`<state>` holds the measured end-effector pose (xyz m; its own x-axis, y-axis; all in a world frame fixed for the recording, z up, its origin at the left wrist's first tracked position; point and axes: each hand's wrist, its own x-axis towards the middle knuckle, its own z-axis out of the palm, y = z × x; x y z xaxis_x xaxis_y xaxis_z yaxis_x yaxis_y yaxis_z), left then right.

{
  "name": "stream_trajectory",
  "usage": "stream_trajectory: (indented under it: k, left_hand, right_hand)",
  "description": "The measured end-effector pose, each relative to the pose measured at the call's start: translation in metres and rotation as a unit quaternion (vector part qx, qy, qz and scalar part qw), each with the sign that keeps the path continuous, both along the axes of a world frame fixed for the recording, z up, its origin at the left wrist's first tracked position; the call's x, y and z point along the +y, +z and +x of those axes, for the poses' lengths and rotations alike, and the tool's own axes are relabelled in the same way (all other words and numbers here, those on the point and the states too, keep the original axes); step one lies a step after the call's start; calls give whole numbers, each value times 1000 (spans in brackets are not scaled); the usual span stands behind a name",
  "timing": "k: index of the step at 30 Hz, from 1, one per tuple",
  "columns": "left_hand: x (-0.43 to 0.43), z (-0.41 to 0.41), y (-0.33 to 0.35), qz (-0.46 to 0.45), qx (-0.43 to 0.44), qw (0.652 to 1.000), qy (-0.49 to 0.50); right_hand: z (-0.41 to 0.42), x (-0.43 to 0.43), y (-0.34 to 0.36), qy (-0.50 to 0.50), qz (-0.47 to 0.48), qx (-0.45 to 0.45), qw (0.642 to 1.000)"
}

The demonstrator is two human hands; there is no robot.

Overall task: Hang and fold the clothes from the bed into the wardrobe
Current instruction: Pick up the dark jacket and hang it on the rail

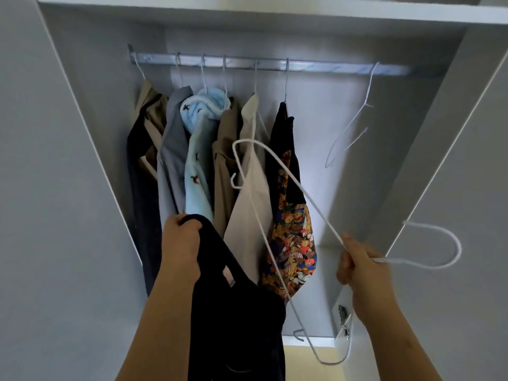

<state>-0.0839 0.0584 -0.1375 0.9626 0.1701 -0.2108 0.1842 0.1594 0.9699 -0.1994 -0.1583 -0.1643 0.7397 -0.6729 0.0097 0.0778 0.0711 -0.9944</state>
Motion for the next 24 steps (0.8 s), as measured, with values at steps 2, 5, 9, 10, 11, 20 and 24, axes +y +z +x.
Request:
stream_trajectory:
  k: [2, 5, 9, 10, 11, 20, 24]
  left_hand:
    - [3, 0, -2, 0, -4, 1000, 9]
    - [4, 1, -3, -19, -4, 1000, 12]
    - [3, 2, -6, -7, 2, 998, 55]
    - [3, 1, -6, 9, -8, 998, 64]
    - [2, -1, -5, 31, -23, 997, 65]
    - [-10, -35, 16, 245, -176, 950, 77]
    - [-23, -44, 19, 332, -209, 919, 38]
  right_hand:
    - [-5, -3, -2, 49, -28, 6, 998]
    - [-15, -6, 0, 122, -71, 32, 990]
    - [-30, -11, 0, 152, -86, 77, 982]
    - [-33, -12, 1, 152, -91, 85, 980]
    - [-36, -14, 1, 150, -98, 91, 980]
    - [-48, -12, 13, 164, -176, 113, 964]
    - [-42, 0, 20, 178, -170, 106, 963]
